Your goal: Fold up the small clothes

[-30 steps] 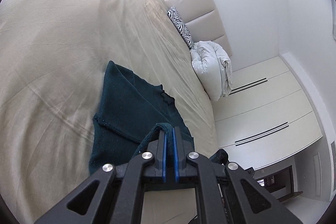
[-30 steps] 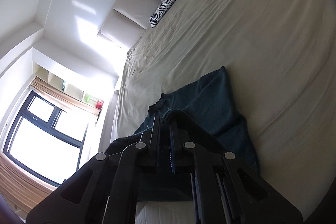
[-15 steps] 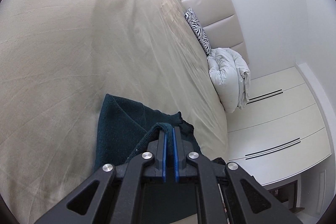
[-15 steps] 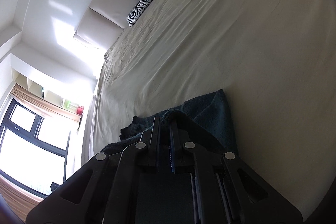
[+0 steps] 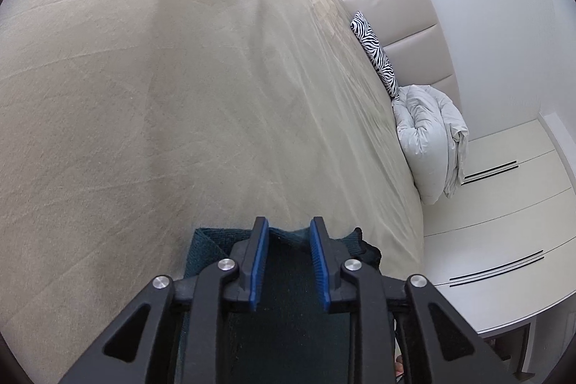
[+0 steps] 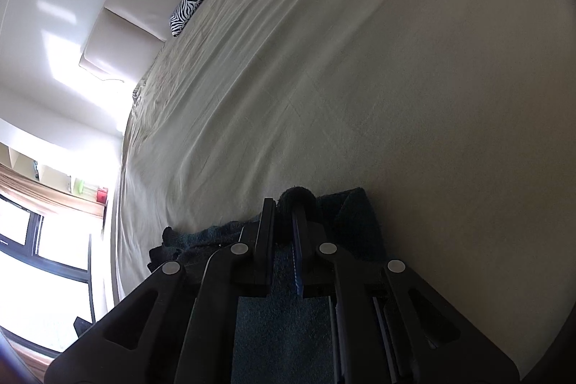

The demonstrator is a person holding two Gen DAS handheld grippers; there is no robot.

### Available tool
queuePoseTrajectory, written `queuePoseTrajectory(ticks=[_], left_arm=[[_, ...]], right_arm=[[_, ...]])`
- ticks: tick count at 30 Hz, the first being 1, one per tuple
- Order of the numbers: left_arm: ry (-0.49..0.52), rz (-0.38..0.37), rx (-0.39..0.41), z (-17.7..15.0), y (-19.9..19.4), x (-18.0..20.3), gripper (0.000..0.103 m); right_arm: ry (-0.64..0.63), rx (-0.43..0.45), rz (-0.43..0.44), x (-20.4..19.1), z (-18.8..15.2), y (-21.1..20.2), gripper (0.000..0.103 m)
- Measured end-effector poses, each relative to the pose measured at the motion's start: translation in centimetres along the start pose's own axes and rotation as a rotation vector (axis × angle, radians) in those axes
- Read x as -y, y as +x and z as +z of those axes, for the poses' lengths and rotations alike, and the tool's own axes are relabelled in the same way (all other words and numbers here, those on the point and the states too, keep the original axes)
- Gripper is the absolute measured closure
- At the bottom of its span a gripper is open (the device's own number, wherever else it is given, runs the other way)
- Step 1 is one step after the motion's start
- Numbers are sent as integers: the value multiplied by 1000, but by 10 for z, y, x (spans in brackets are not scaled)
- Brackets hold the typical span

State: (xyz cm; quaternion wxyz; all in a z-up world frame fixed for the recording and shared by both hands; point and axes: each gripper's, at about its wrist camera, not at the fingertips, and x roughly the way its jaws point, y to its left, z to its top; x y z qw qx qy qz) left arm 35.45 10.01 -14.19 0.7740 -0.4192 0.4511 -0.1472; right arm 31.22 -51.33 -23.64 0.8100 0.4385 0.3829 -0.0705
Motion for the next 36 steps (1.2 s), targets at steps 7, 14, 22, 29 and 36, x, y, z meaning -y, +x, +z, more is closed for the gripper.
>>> queuePoseTrajectory(ticks=[7,14,22,29,36], left_arm=[[42,5,20,-19,-26,4,61],[201,64,59,-62,-57,22,61],[379,217,59,-112,-53,29,61],[431,309,48,-135,-52,6,85],[445,321,51,-144,-58,-3,92]], right_arm=[[-47,48,-7,-2,-4,2,66],[-132,115,-41,-19,-8,-44,44],[-323,76,-53,-29,-68,-93,44],[-463,3,-149,-19,-117,-75,48],[-505,58,-124,-32,-128,-98,48]])
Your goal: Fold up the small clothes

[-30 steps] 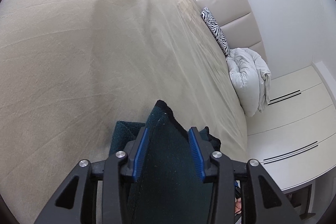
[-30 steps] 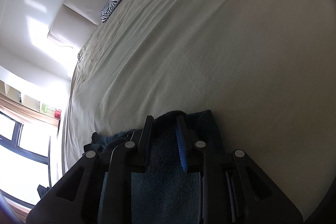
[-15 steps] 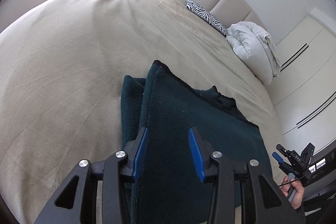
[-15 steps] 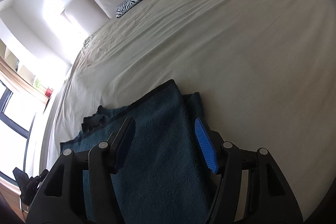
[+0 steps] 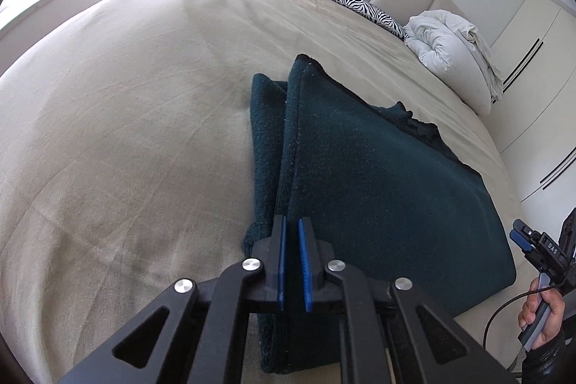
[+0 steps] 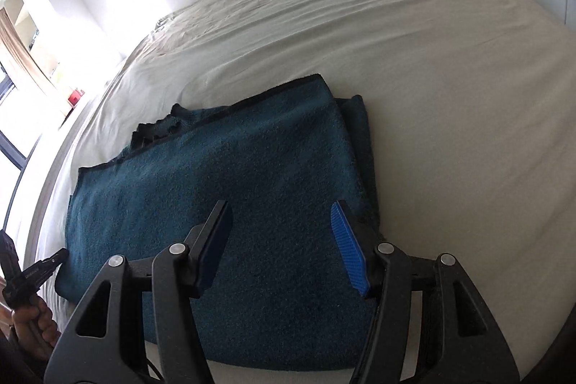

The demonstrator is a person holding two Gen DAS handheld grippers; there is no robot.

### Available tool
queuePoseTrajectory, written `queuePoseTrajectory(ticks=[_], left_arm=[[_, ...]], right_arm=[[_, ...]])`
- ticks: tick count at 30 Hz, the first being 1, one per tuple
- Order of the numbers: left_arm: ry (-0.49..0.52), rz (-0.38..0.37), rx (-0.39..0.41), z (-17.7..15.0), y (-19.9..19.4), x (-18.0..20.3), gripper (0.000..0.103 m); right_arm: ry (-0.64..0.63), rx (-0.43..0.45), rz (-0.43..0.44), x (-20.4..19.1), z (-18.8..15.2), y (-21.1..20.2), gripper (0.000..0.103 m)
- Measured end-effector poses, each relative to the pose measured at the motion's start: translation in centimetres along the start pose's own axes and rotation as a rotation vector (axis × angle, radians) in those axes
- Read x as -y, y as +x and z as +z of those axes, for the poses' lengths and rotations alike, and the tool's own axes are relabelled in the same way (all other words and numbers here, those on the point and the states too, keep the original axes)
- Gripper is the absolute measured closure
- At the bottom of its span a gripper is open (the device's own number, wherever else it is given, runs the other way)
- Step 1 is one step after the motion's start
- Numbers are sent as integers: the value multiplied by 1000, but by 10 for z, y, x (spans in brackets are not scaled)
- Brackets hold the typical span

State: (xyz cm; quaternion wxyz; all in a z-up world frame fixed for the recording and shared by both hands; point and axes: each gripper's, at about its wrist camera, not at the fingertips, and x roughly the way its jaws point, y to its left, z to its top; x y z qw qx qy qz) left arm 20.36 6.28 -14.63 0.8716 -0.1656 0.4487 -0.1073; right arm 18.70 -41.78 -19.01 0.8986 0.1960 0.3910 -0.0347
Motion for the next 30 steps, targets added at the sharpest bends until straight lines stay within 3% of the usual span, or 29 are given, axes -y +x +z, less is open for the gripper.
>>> queuePoseTrajectory(ticks=[3,8,14,20,24,27,30], left_arm=[[9,10,3,-3,-1,1,92],[45,26,4,-5,-2,5,93],[68,52,15,-11,-3,10,94],[89,61,14,-16,-6,10,94],[88,84,46,-11,-27,20,95],[156,19,102,-11,-48,53,95],[150,-105,55,-20,-40,79,80]], right_arm=[[-66,28,31,-20,-3,-15,48],[-37,-83,-4,-17,-22,13,48],[35,-2,33,0,-27,-2,48],[112,4,82,31,-33,0,50],[209,43,89,41,-30,-17,47],[285,71,234,33,-31,-34,46],[329,-8,423,0,-42,-25,46]])
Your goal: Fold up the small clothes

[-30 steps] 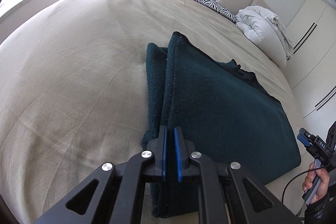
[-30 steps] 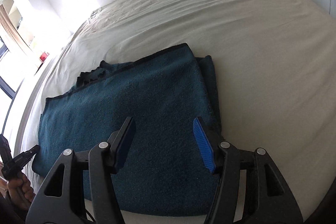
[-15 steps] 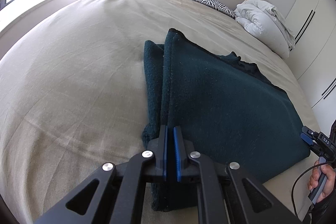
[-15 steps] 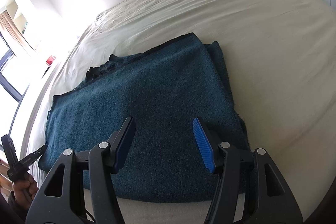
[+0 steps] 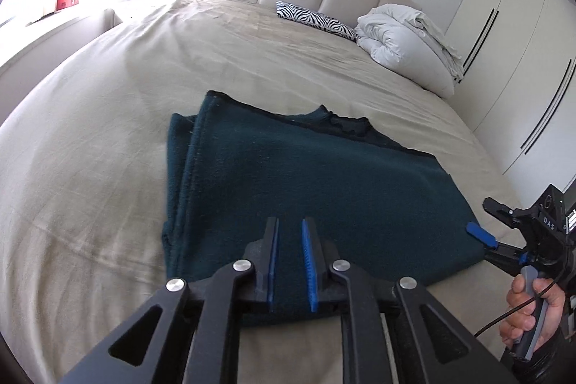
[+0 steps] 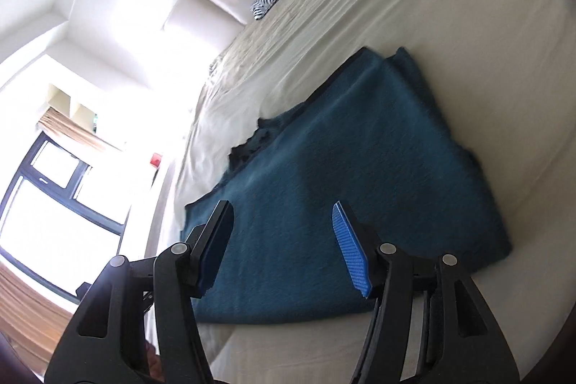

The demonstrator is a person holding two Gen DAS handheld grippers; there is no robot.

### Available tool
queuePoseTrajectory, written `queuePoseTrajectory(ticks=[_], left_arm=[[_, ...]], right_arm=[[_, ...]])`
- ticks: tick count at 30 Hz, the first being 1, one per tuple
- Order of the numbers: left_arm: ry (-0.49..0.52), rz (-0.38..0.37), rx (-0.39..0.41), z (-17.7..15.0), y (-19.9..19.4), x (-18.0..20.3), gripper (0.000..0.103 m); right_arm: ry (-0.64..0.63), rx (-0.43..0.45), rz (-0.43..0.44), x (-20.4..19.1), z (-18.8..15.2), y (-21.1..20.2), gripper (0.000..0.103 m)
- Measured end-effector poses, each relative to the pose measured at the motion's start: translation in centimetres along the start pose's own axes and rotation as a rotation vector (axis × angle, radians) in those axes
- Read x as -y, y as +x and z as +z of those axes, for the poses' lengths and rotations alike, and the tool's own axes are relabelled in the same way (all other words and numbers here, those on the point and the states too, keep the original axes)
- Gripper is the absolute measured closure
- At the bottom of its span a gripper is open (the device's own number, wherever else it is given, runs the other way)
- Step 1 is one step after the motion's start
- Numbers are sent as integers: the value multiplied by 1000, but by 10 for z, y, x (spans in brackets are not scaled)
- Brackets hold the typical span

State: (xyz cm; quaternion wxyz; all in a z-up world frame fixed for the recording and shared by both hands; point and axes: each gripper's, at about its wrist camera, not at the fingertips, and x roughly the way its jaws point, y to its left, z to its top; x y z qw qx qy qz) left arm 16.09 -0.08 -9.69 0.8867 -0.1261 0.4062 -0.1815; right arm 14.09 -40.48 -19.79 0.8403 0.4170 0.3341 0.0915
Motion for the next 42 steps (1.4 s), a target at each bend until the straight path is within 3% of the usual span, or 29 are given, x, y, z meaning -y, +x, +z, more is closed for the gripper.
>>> queuePoseTrajectory(ticks=[4,7,10,13,21,23,25,26,27,31,36,39,42], left_arm=[[-11,-68,-59,-16,29,18,79],[-12,-26,-92,-22,49,12,79],[-92,-44,-103,-26,49,-14,92],[-124,-55,-107,-33,41,-36,98],[-171,-32,-101,-39,8,-69,98],[-148,7,-82,-35,-5,-66,90],[-88,61,-40,-29,-17,-53,59],[-58,82,-18,-25,-21,-47,54],[-36,97,4,-21,-23,-41,49],[12,141,-2,-2,-3,-28,48],[46,202,-94,8,38,-25,48],[66,215,-96,7,45,-25,48],[68,210,-93,7,48,-27,48]], right_arm=[[76,-154,132,-18,-40,46,46],[130,-269,149,-12,-66,78,46],[129,-306,151,-5,-77,88,53],[154,-216,136,12,-62,68,54],[319,101,41,98,-13,-35,54],[335,156,-4,104,-8,-57,51],[315,183,-32,97,-5,-69,50],[295,178,-36,88,-4,-67,50],[273,165,-28,77,-3,-60,50],[182,35,52,20,-5,5,50],[89,-140,107,-35,-21,102,50],[71,-224,84,-43,-27,144,51],[73,-222,84,-35,-24,151,53]])
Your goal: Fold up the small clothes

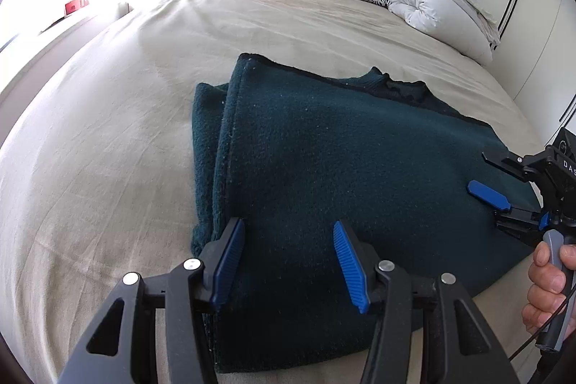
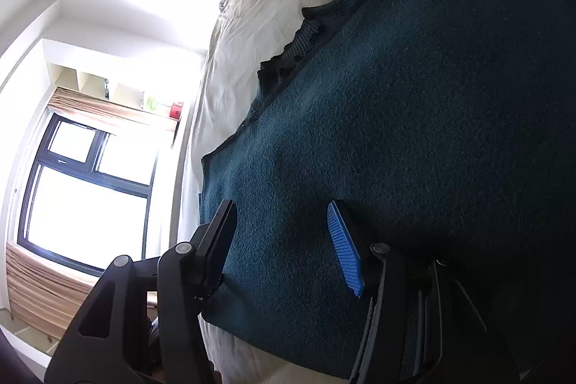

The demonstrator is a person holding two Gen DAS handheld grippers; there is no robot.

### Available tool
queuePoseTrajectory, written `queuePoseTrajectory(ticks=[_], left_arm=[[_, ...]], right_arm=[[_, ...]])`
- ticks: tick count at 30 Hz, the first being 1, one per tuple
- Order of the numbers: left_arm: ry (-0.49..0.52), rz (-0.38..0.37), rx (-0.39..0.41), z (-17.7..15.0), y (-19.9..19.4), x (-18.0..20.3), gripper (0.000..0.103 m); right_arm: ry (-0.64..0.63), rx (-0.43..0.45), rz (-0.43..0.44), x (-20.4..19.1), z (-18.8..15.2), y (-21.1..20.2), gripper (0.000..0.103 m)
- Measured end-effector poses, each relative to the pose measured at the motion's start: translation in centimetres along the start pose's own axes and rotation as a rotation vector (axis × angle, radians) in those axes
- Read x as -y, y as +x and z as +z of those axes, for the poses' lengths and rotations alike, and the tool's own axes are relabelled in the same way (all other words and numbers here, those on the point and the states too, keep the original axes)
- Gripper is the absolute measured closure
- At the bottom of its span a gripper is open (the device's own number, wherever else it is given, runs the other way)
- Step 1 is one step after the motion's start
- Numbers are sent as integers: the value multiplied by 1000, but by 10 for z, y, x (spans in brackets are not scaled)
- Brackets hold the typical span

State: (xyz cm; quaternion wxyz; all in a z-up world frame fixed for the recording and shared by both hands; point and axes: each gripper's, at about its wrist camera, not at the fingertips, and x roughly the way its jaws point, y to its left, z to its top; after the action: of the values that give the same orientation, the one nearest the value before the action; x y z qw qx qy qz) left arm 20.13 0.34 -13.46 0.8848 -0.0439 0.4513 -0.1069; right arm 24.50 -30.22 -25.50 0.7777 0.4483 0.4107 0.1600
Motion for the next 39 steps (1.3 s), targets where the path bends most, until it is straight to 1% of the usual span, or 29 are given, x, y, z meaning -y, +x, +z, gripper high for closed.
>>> queuePoseTrajectory(ticks=[2,4,7,9,11,13,16,17,18,20,22,23,26,30,33,35,37,39], left_arm=[[2,-2,3,0,2,0,48],[7,-4,8,-2,2,0,48],[1,-13,10,-3,1,-3,48],[3,-13,10,-3,1,-3,48],[3,-12,10,-3,1,-2,48],[6,-13,10,-3,1,-2,48],[13,-19,13,-4,3,-3,48],[16,-21,14,-5,3,-3,48],[19,-23,15,-6,3,-4,48],[22,-27,19,-7,4,-4,48],[23,-29,24,-8,4,-4,48],[23,-31,29,-9,4,-4,48],[18,-39,41,-11,4,-5,48],[5,-56,47,-13,5,-9,48],[0,-71,47,-14,4,-11,48],[6,-70,49,-15,5,-11,48],[13,-65,52,-16,5,-10,48],[12,-65,54,-17,5,-10,48]], right_arm=[[2,22,8,8,3,-15,53],[2,65,-32,14,9,-30,53],[53,146,-69,24,21,-52,52],[43,172,-82,19,26,-60,50],[5,153,-71,6,26,-55,50],[-32,114,-46,-10,22,-44,50],[-67,61,-24,-28,19,-15,50],[-70,46,-20,-42,18,2,50],[-67,31,-19,-46,18,13,50],[-53,7,-25,-44,20,31,50],[-32,-19,-51,-36,22,46,52],[-32,-16,-52,-32,22,51,52],[-27,-10,-49,-35,24,46,50],[-76,-17,8,-57,25,47,49],[-88,-40,13,-69,29,63,49],[-68,-62,11,-66,32,78,49],[-30,-68,4,-55,36,91,52],[-3,-59,40,-47,39,88,52]])
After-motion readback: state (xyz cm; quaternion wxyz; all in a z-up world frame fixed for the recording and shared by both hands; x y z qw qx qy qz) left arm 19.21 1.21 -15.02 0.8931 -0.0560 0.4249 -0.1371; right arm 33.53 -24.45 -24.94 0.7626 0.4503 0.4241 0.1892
